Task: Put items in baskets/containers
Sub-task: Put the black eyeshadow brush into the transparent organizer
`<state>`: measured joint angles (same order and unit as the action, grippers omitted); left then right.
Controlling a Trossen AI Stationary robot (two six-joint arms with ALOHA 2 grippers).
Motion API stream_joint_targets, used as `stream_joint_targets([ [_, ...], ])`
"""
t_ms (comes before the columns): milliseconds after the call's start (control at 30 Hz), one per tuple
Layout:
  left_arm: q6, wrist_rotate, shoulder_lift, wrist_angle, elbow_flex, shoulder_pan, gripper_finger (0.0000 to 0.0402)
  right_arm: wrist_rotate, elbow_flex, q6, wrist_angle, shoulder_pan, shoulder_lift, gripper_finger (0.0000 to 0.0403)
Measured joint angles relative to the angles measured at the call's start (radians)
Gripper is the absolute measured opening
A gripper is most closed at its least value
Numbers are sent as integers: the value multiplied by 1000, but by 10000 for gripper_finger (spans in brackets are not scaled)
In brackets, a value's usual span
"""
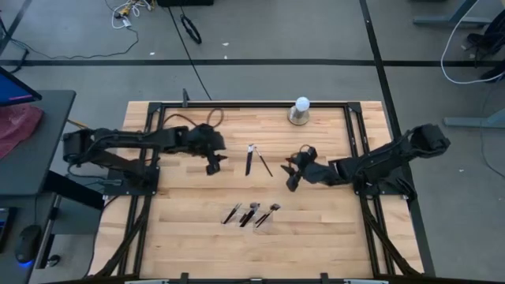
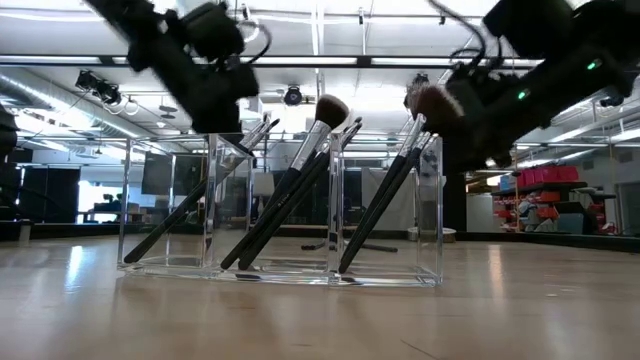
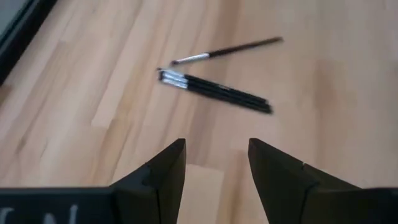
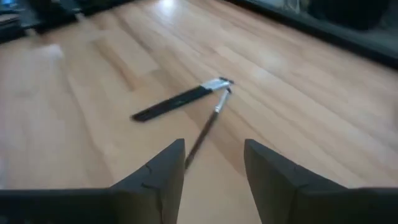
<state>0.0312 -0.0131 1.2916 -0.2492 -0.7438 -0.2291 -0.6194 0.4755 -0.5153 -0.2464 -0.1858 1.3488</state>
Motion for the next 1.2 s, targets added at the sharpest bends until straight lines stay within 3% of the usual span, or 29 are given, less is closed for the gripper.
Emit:
stream_joint_targets([
  [233,-158,12,-16,594,331,-49,181,136,0,72,-69,124,114,167],
  [467,-333,-66,-16,989,518,58,181,220,21,211,-312,182,338,203],
  [633,-348,-237,-16,1080,550,203,181,237,91,269,-376,193,473,227],
  [800,-335,-346,-16,1101,547,307,181,227,168,319,-377,209,570,218],
  [1000,-324,-415,-16,1114,548,362,181,240,174,312,-395,236,607,167],
  [1200,-316,-432,-16,1124,548,374,181,254,142,311,-384,244,608,86],
])
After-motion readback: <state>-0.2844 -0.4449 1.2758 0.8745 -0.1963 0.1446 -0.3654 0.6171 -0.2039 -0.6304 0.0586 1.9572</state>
